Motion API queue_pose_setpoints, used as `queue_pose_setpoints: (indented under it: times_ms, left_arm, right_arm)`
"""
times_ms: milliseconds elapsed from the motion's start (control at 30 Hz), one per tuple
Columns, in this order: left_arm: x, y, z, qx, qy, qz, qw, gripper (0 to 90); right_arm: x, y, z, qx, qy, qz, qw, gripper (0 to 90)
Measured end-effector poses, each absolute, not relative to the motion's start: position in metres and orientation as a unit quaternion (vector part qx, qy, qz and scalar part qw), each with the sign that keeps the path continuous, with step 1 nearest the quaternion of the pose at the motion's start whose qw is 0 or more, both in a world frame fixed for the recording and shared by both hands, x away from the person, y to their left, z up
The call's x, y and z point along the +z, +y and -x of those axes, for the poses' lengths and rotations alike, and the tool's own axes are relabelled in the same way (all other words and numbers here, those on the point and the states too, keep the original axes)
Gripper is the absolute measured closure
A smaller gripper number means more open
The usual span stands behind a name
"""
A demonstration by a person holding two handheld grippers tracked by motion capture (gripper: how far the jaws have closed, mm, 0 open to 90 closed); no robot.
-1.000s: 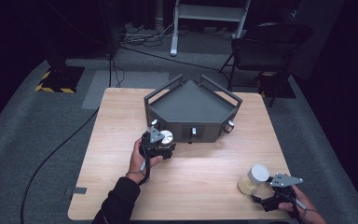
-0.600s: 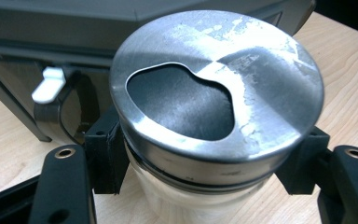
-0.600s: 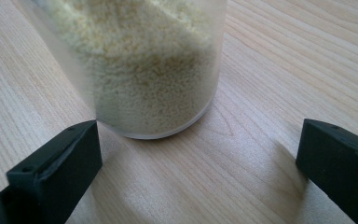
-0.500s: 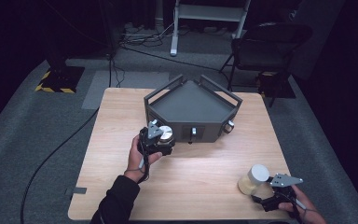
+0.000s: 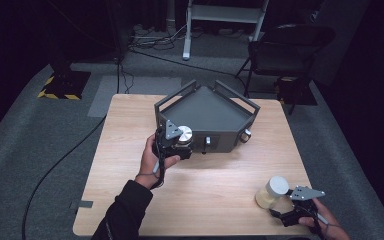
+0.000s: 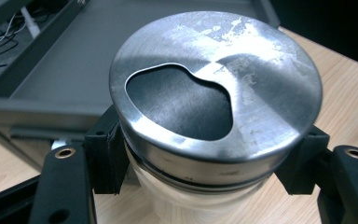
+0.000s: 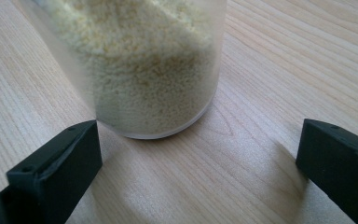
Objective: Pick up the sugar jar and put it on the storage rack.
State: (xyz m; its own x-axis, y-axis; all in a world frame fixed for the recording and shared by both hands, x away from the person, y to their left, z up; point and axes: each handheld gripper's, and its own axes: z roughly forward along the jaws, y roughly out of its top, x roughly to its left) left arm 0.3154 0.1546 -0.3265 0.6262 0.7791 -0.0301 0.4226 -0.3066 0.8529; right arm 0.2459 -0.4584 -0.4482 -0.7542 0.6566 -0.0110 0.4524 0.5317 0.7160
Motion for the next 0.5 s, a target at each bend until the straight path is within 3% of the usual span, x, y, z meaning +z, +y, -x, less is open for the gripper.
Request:
queue_pose_setpoints:
  times_ms: [500]
  left_arm:
    - [-0.296, 0.147, -0.326, 0.205, 0.369, -0.783, 0.457, 31.3]
  right_arm:
    - [-0.448, -0.458, -0.246, 0.362, 0.864, -0.321, 0.141, 0.0]
